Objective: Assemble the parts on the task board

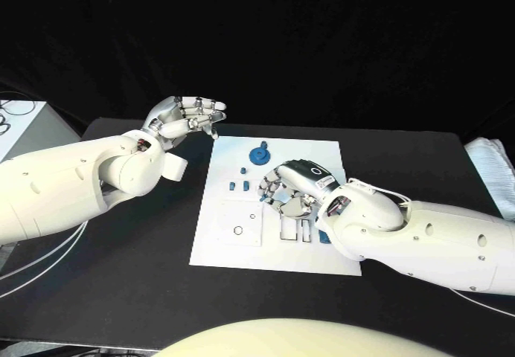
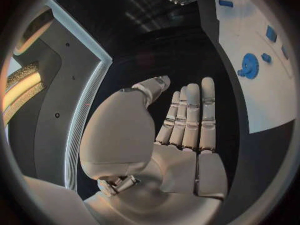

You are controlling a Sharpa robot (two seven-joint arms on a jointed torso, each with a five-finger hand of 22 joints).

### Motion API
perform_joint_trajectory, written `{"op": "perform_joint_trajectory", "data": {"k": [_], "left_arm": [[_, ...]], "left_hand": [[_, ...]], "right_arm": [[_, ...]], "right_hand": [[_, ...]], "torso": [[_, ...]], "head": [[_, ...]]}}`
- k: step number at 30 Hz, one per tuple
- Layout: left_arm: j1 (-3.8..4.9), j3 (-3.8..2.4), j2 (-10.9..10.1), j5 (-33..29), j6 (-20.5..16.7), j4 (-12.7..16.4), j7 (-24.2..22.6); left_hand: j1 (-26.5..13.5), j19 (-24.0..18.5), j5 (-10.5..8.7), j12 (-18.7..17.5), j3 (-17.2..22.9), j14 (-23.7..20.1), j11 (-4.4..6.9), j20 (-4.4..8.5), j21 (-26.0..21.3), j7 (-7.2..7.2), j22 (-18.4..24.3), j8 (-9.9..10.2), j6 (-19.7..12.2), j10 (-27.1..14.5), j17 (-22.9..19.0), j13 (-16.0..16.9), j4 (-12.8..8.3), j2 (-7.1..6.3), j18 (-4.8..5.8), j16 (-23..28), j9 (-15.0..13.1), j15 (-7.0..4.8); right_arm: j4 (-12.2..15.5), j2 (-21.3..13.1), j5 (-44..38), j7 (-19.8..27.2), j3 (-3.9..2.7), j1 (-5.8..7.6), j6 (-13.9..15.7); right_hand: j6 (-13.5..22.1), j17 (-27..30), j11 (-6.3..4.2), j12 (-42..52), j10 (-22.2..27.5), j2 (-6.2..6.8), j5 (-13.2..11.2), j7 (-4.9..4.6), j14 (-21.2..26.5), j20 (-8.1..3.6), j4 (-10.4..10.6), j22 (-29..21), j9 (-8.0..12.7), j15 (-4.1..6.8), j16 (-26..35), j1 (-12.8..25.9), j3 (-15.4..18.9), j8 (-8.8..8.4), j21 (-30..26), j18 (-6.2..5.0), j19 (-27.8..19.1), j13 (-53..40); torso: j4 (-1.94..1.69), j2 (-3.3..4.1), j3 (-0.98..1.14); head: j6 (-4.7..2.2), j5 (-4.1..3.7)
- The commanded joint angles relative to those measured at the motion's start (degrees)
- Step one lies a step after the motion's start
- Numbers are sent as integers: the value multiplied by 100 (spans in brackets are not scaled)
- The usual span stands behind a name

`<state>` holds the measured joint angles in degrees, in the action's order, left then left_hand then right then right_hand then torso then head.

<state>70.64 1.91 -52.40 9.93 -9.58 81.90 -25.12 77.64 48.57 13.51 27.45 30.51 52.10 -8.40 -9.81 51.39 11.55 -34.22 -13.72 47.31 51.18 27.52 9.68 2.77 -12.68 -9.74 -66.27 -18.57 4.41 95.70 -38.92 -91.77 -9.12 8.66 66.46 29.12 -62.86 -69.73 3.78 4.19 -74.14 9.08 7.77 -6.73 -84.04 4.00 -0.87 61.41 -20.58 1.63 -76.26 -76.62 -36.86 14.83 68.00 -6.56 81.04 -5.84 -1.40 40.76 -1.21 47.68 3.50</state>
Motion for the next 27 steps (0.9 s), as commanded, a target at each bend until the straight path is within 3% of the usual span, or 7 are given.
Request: {"op": "perform_joint_trajectory", "data": {"k": [1, 19, 27], "left_arm": [[-2, -4, 10, -40, -2, 40, -24], [-1, -4, 36, -41, 34, 64, 14], [-1, -4, 40, -60, 48, 64, 20]], "left_hand": [[42, 36, 27, 13, -5, -33, 4, -1, -25, 35, 9, -12, 7, -29, -7, 5, -19, 23, -81, 25, -2, 0], [39, 38, 26, 15, -11, -35, 2, -2, -30, 37, 12, -10, 4, -36, -9, 4, -17, 23, -80, 27, -1, 2], [37, 39, 26, 17, -16, -37, 1, -3, -35, 38, 16, -10, 2, -42, -11, 3, -15, 24, -80, 28, -1, 4]], "right_arm": [[-87, 101, -269, -64, 6, -48, -146], [-328, 464, -421, -190, 49, -224, -370], [-362, 498, -553, -245, 68, -256, -522]], "right_hand": [[-14, 8, -109, 1, -160, -46, 21, -7, -249, -15, -30, -12, -13, 29, -23, 6, -12, 34, -6, 99, -4, -11], [-5, 20, -105, -6, -161, -42, 27, -14, -247, -17, -36, -18, -28, 27, -20, 16, -16, 41, -11, 97, -8, -13], [-3, 16, -103, -9, -163, -38, 29, -15, -247, -16, -34, -12, -38, 24, -25, 29, -12, 46, -6, 98, -7, -15]], "torso": [[1, 3, 3], [3, 3, 10], [4, 5, 9]], "head": [[34, 62], [145, 185], [155, 160]]}}
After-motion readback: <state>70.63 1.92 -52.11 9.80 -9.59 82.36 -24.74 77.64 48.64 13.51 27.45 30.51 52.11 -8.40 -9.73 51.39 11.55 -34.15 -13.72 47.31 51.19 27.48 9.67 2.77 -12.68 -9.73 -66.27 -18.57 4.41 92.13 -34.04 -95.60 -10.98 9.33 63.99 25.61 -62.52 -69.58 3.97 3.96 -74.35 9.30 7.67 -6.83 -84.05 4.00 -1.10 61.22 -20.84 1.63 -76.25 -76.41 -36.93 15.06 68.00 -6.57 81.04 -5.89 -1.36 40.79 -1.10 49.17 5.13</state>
